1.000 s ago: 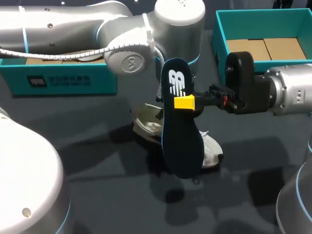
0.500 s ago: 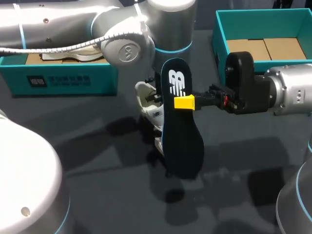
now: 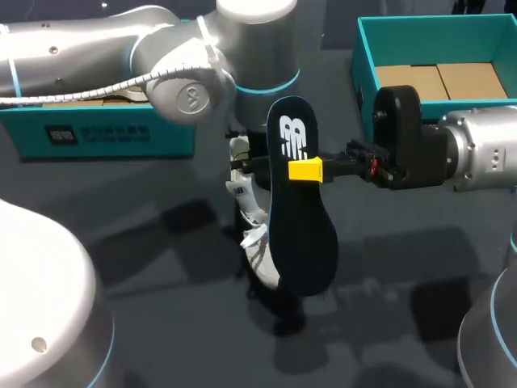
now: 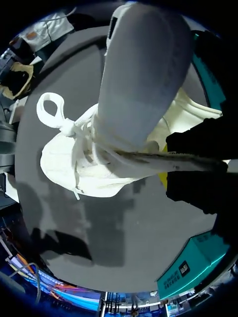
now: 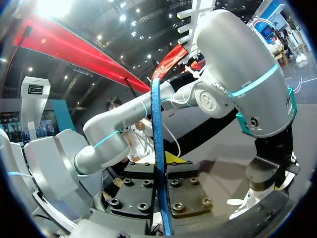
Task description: Take the shoe out of the shoebox, open the shoe tongue, remove and reinsert the insole, then place the shoe into the shoebox
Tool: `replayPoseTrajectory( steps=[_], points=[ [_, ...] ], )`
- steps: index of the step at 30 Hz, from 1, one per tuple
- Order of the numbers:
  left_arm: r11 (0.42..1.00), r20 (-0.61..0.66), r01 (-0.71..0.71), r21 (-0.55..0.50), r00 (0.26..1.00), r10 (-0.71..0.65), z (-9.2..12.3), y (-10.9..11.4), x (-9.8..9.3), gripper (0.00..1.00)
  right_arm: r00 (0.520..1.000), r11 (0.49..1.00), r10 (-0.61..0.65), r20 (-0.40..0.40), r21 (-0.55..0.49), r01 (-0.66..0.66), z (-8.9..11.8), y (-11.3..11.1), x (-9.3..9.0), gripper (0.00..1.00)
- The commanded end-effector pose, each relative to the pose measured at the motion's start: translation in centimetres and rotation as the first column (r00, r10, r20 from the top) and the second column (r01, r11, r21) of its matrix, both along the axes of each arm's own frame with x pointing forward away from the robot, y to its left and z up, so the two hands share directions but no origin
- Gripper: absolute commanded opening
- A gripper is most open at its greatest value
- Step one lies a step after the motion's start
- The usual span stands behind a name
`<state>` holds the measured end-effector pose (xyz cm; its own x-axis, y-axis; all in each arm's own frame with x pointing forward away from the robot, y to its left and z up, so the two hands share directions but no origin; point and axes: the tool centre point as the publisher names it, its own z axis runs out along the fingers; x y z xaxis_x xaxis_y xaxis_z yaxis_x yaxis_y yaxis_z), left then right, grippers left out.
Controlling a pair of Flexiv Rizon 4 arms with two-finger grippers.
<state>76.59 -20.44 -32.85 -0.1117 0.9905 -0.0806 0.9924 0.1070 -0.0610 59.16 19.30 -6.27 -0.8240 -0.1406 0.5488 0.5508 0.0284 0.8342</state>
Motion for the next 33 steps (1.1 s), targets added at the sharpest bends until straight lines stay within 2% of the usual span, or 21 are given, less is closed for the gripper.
replayPoseTrajectory(
  steps=[1,8,14,25,33],
  points=[
    [0.999,-0.013,0.035,-0.01,0.999,-0.036,-0.8,-0.4,-0.3,0.0,1.0,1.0,-0.002,-0.001,-0.002,0.002,-0.1,0.2,-0.1,0.0],
    [0.995,-0.025,0.098,-0.007,0.995,-0.098,-1.9,-1.2,-1.7,0.0,1.0,1.0,-0.002,-0.001,-0.002,0.002,-0.1,0.2,-0.1,0.0],
    [0.995,-0.046,0.1,0.02,0.994,-0.099,-3.0,-2.0,-2.3,0.0,1.0,1.0,-0.002,-0.001,-0.002,0.002,-0.1,0.2,-0.1,0.0],
    [0.991,-0.064,0.129,0.034,0.99,-0.127,-4.4,-2.8,-2.7,0.0,1.0,1.0,-0.002,-0.001,-0.002,0.002,-0.1,0.2,-0.1,0.0],
    [0.979,-0.087,0.204,0.025,0.976,-0.201,-5.4,-3.5,-3.2,0.0,1.0,1.0,-0.002,-0.001,-0.002,0.002,-0.1,0.2,-0.1,0.0]
  ],
)
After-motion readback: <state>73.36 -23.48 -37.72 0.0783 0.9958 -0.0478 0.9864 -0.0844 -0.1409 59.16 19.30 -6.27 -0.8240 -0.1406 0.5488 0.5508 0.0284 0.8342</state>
